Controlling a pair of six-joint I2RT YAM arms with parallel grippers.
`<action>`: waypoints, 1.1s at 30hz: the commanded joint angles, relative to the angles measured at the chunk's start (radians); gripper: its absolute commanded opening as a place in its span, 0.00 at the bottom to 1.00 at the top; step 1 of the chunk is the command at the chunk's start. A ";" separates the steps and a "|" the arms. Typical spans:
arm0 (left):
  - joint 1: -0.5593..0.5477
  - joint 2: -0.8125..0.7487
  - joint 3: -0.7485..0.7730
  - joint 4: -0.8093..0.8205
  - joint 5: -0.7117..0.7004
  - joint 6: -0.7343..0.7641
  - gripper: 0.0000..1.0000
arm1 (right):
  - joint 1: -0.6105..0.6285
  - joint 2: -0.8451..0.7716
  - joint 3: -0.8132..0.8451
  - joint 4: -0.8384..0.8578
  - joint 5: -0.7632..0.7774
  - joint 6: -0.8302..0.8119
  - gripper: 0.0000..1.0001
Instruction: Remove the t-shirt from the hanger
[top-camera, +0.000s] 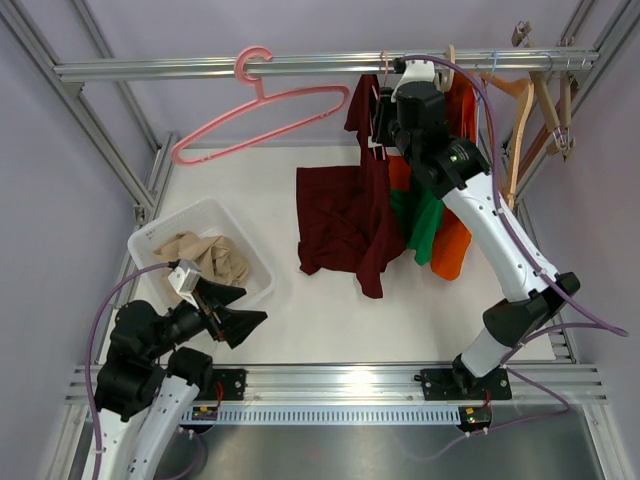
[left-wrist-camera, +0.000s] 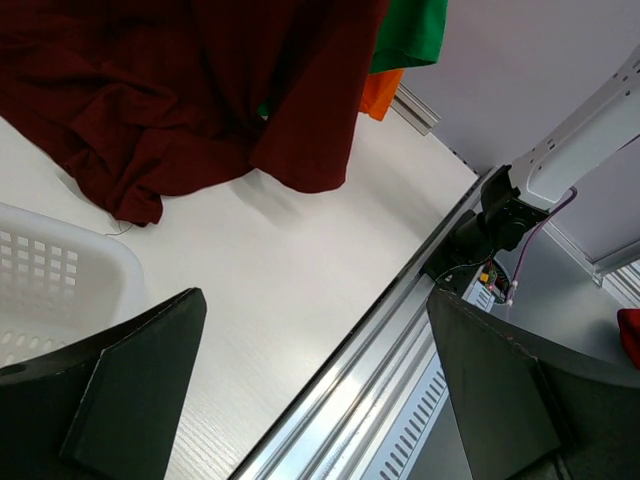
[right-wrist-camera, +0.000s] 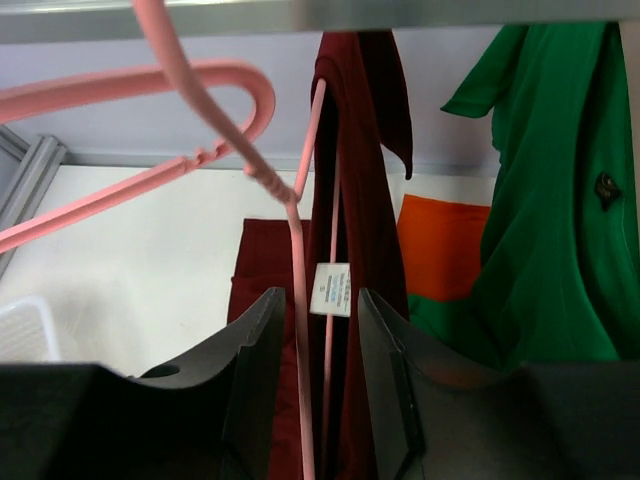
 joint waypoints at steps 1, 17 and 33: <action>0.009 0.017 -0.009 0.052 0.037 -0.013 0.99 | -0.015 0.032 0.077 -0.013 0.014 -0.056 0.42; 0.015 0.034 -0.006 0.052 0.040 -0.010 0.99 | -0.015 -0.002 0.100 0.051 -0.002 -0.092 0.00; 0.013 0.192 0.034 0.254 0.128 -0.139 0.99 | 0.013 -0.299 -0.283 0.340 -0.009 -0.103 0.00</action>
